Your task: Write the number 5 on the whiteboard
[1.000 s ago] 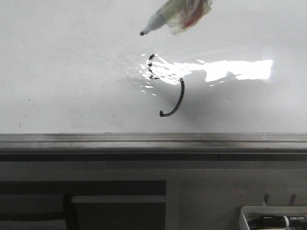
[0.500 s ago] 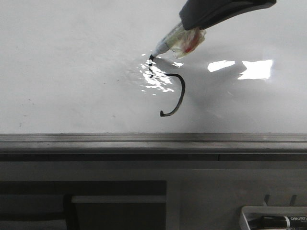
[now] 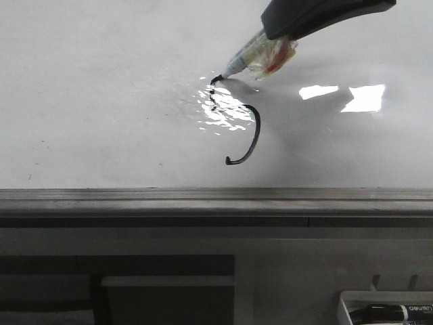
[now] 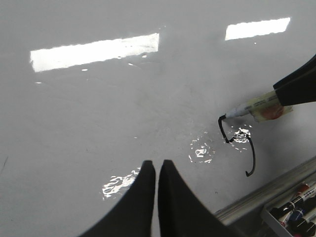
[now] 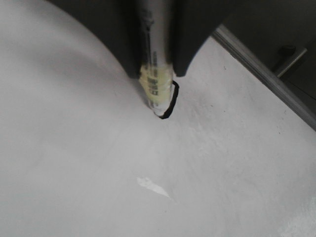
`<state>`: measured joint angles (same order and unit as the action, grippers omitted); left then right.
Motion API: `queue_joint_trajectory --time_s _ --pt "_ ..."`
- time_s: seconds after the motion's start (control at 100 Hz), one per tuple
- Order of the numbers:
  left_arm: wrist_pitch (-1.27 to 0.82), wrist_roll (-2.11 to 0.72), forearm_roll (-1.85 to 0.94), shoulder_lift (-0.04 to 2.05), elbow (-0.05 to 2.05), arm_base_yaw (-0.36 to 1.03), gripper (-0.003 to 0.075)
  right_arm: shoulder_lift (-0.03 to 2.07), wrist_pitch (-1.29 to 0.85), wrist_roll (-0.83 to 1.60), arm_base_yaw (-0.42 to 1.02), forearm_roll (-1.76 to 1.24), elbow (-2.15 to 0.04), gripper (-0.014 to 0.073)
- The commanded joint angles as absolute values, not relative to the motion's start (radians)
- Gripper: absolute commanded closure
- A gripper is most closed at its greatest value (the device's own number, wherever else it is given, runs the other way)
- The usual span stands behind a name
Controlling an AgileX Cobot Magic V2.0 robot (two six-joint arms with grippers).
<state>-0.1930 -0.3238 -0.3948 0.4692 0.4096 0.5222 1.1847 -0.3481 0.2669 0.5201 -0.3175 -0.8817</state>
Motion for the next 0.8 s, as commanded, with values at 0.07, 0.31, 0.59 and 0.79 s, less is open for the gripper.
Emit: queue_joint_trajectory --time_s 0.07,0.31,0.59,0.79 --pt "-0.118 -0.315 -0.410 0.470 0.437 0.520 0.0741 1.155 -0.338 0.249 0.465 -0.273 -0.909 0.0633" --pt "-0.118 -0.315 -0.410 0.470 0.437 0.520 0.0741 1.097 -0.415 0.240 0.378 -0.261 -0.909 0.0633" --pt "-0.118 -0.315 -0.410 0.470 0.437 0.520 0.0741 1.087 -0.430 0.240 0.357 -0.244 -0.907 0.0634" --pt "-0.118 -0.315 -0.428 0.470 0.437 0.520 0.0741 0.974 -0.440 0.242 0.432 -0.251 -0.907 0.0634"
